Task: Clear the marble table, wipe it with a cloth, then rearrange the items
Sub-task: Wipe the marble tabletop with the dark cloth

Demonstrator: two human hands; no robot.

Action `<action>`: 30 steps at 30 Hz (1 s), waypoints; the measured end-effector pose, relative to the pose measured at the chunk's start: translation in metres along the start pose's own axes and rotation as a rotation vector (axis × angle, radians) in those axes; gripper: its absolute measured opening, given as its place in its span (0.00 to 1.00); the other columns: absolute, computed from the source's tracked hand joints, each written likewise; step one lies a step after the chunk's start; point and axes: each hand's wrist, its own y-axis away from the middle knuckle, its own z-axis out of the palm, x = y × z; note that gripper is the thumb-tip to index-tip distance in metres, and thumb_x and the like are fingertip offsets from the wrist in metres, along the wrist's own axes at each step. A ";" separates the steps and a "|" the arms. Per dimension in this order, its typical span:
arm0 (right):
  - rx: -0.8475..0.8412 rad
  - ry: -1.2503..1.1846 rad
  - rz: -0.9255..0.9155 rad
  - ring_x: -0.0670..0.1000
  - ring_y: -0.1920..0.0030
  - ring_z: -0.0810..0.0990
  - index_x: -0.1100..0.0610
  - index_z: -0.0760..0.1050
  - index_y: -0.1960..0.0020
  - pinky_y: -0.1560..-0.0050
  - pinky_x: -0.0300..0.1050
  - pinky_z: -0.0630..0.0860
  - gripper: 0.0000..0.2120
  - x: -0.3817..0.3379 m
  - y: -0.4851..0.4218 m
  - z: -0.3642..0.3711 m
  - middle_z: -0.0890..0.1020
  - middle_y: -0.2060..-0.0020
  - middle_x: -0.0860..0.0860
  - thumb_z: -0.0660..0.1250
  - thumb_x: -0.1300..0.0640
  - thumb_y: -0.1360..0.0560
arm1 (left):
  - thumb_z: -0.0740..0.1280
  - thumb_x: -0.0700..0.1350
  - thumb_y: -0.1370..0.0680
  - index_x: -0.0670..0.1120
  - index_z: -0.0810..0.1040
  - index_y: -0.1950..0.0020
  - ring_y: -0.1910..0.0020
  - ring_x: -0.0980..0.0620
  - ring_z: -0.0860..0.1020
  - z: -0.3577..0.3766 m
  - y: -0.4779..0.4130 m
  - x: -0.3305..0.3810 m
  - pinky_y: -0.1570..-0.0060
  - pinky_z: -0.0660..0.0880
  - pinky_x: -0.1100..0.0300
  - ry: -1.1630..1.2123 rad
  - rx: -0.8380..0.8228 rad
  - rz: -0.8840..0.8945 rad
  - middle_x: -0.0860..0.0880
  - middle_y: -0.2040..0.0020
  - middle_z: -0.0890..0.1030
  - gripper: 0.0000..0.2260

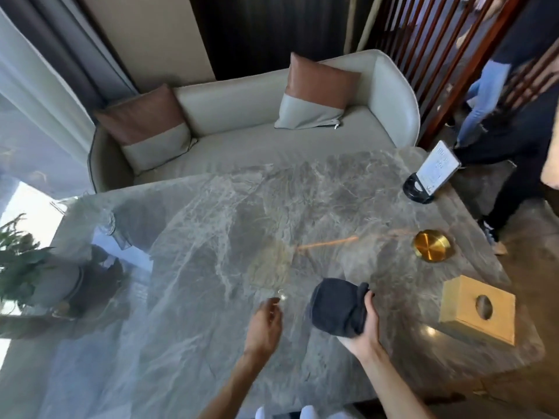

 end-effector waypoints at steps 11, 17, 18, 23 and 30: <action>0.215 0.115 -0.363 0.55 0.52 0.87 0.59 0.76 0.35 0.59 0.49 0.84 0.18 -0.033 -0.042 0.021 0.84 0.44 0.57 0.61 0.49 0.20 | 0.54 0.51 0.18 0.46 0.57 0.22 0.21 0.43 0.53 -0.103 -0.098 -0.157 0.24 0.51 0.45 -0.415 0.283 -0.193 0.43 0.20 0.57 0.25; 0.479 0.509 -0.556 0.55 0.29 0.71 0.59 0.70 0.27 0.31 0.47 0.69 0.23 -0.077 -0.123 0.049 0.75 0.30 0.54 0.64 0.53 0.20 | 0.45 0.55 0.28 0.42 0.55 0.21 0.20 0.42 0.51 -0.114 -0.122 -0.220 0.23 0.44 0.45 -0.333 0.423 -0.280 0.41 0.20 0.54 0.35; 0.511 0.581 -0.574 0.53 0.27 0.68 0.59 0.67 0.26 0.29 0.46 0.64 0.25 -0.075 -0.137 0.055 0.71 0.27 0.54 0.64 0.53 0.20 | 0.45 0.55 0.29 0.41 0.56 0.22 0.21 0.41 0.53 -0.113 -0.124 -0.228 0.23 0.46 0.45 -0.319 0.445 -0.256 0.40 0.21 0.56 0.37; 0.509 0.753 -0.651 0.50 0.25 0.62 0.58 0.54 0.21 0.24 0.49 0.60 0.29 -0.048 -0.209 0.061 0.62 0.23 0.52 0.61 0.58 0.18 | 0.50 0.53 0.30 0.36 0.60 0.24 0.24 0.39 0.62 -0.106 -0.130 -0.249 0.24 0.52 0.41 -0.230 0.562 -0.146 0.36 0.24 0.63 0.37; 0.233 1.030 -0.591 0.37 0.44 0.79 0.47 0.74 0.38 0.41 0.35 0.71 0.23 -0.014 -0.263 0.119 0.82 0.46 0.39 0.70 0.48 0.32 | 0.51 0.50 0.28 0.35 0.61 0.24 0.26 0.38 0.64 -0.101 -0.139 -0.261 0.25 0.53 0.42 -0.296 0.585 -0.100 0.35 0.25 0.65 0.34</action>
